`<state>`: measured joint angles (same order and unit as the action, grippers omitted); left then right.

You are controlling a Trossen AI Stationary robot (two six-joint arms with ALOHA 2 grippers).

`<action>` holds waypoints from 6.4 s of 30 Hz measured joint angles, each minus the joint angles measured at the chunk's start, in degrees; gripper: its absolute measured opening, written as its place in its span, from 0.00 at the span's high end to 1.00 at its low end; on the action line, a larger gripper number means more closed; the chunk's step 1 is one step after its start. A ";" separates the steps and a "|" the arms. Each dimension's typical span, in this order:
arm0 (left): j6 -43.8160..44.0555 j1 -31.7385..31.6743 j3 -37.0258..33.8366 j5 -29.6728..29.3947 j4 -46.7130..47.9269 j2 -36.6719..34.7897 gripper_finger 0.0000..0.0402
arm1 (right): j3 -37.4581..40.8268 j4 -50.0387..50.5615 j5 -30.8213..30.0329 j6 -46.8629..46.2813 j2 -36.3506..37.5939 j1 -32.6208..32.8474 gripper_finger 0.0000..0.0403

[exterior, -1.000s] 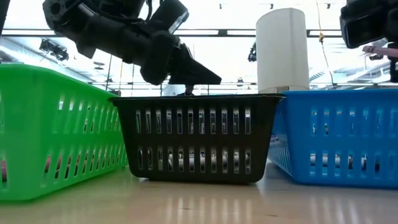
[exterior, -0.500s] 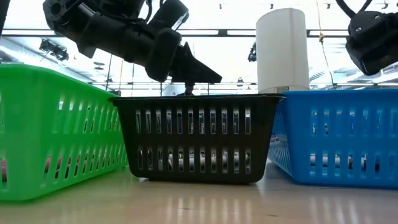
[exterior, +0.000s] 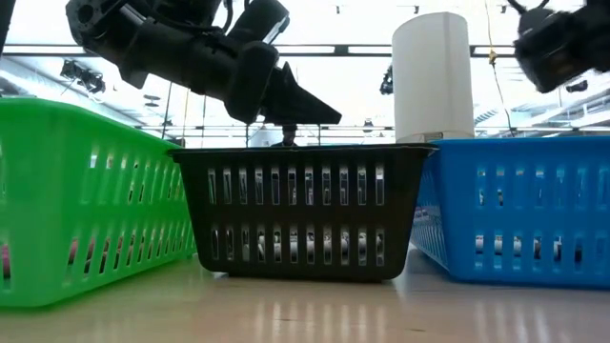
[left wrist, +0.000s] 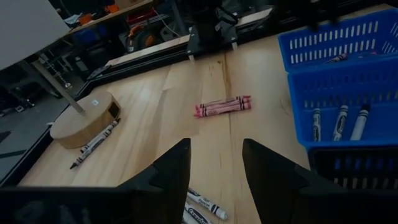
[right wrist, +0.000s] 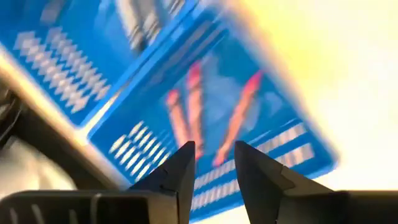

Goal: Sort crayons
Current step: Put the pink crayon into the right blue bin, then put the black crayon into the left blue bin

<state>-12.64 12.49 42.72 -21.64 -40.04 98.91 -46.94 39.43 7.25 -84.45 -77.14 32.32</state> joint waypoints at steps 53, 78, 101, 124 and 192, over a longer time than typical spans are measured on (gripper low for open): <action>-3.52 -0.44 0.00 -16.36 9.92 0.04 0.61 | 3.91 1.65 -18.05 24.99 -7.57 -23.69 0.62; -3.44 -0.44 0.00 -16.25 9.80 0.04 0.61 | 10.47 -7.37 -18.33 36.23 -7.38 -20.33 0.70; -3.43 -0.52 0.01 -16.25 9.80 0.04 0.61 | 4.26 5.50 -17.68 35.89 -5.17 -19.27 0.93; -2.56 -0.90 0.00 -16.25 9.82 0.04 0.61 | 1.27 -1.43 -5.32 1.50 2.78 1.91 0.90; -6.96 -6.61 0.00 -15.11 14.88 1.77 0.61 | 10.71 -38.78 -15.30 75.75 -8.50 -55.98 0.78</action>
<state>-19.61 5.88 42.72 -36.75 -25.16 100.68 -36.23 0.64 -8.04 -8.70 -85.64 -23.66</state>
